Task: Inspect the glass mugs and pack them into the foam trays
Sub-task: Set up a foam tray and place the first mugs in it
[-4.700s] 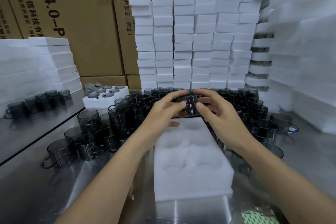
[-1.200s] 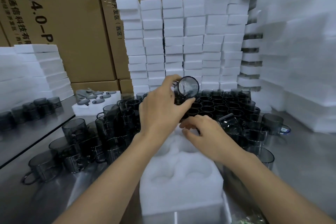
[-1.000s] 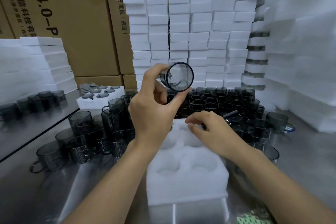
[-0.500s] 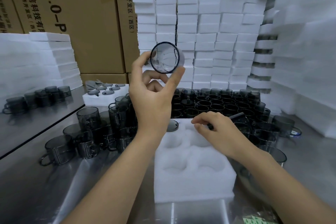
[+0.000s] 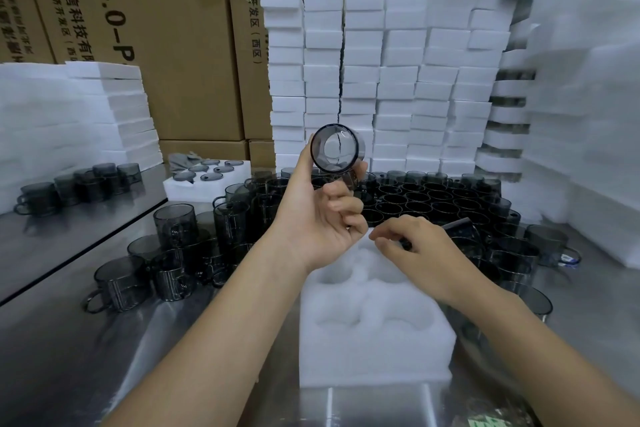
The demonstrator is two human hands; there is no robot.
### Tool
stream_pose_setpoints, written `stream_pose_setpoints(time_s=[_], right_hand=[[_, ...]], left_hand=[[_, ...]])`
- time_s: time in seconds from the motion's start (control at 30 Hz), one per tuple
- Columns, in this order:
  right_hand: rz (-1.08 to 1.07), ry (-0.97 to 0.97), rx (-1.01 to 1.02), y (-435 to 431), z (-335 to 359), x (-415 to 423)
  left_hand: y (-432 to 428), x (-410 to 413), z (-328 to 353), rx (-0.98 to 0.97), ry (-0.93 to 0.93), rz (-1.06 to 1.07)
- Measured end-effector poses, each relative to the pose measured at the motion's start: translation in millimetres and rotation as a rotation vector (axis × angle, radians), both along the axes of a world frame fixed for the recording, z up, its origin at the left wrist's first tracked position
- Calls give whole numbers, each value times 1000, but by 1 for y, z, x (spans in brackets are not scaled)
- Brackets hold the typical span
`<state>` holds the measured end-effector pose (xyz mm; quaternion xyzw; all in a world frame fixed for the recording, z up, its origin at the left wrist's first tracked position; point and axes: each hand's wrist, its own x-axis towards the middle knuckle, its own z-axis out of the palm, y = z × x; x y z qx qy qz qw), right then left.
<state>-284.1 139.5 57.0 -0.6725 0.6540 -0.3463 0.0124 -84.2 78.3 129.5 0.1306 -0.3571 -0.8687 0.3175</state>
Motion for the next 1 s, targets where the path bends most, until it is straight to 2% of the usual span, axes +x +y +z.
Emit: stream_pose_setpoints(time_s=[0.13,0.2,0.33,0.43,0.53,0.73,0.83,1.0], right_hand=[[1,12,6,1,1,0],[-3,14,-7,2,2,2],[-56,-67,-173,5,3,7],[-40,-227,-310,9,6,12],[-11,-341,-387,11,10,19],[-38,-303,-479,14,12,22],[-28,-316,-512,15,16,22],[43,-475,-454,16,17,28]], left_hand=[[-4,-2,-1,-38,-32,27],[-8,-4,-1,-119,-95,130],[-15,-7,-7,-393,-278,430],[-18,-7,-13,-609,-342,566],[-17,-11,-17,-789,-346,621],[-13,-18,-27,-1080,-390,667],[-11,-19,-28,-1087,-425,686],[-10,-14,-20,-835,-353,409]])
